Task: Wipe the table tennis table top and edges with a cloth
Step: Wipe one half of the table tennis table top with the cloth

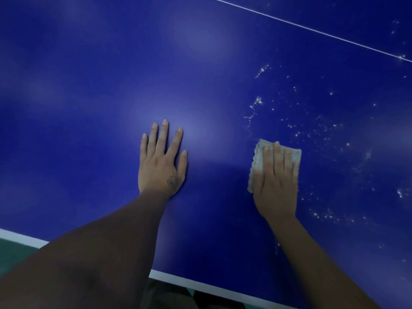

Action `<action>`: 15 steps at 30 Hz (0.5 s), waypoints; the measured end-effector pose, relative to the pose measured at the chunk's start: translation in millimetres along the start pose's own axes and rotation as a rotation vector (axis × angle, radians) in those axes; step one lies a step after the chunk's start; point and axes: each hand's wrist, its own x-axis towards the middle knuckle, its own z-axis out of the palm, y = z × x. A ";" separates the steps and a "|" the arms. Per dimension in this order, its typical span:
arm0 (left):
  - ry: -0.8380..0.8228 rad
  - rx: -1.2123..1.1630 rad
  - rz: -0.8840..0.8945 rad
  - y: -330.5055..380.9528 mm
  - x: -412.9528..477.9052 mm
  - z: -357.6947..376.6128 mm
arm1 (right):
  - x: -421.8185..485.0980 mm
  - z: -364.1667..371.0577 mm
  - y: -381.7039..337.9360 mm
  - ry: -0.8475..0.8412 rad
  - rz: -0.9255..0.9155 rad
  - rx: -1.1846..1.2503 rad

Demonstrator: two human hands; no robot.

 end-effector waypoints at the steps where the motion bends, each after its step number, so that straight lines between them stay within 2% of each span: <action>1: -0.001 -0.002 -0.001 -0.1 0.2 -0.2 | 2.2 -0.5 -8.7 0.001 0.017 0.004; 3: 0.002 -0.010 -0.002 0.0 0.0 -0.8 | 14.6 -0.8 -36.1 0.016 0.002 0.002; 7: 0.019 -0.030 -0.003 0.4 -0.4 -1.7 | 55.8 6.1 -86.2 0.057 -0.174 0.038; 10: 0.022 -0.019 -0.002 0.0 -0.5 0.0 | 81.1 7.0 -78.2 0.064 -0.251 0.050; 12: 0.022 -0.019 -0.003 -0.4 0.0 0.5 | 89.7 2.9 -51.2 0.071 -0.217 0.047; 15: 0.032 -0.025 -0.006 0.0 0.2 0.5 | 85.6 -4.4 -4.9 0.055 -0.044 0.053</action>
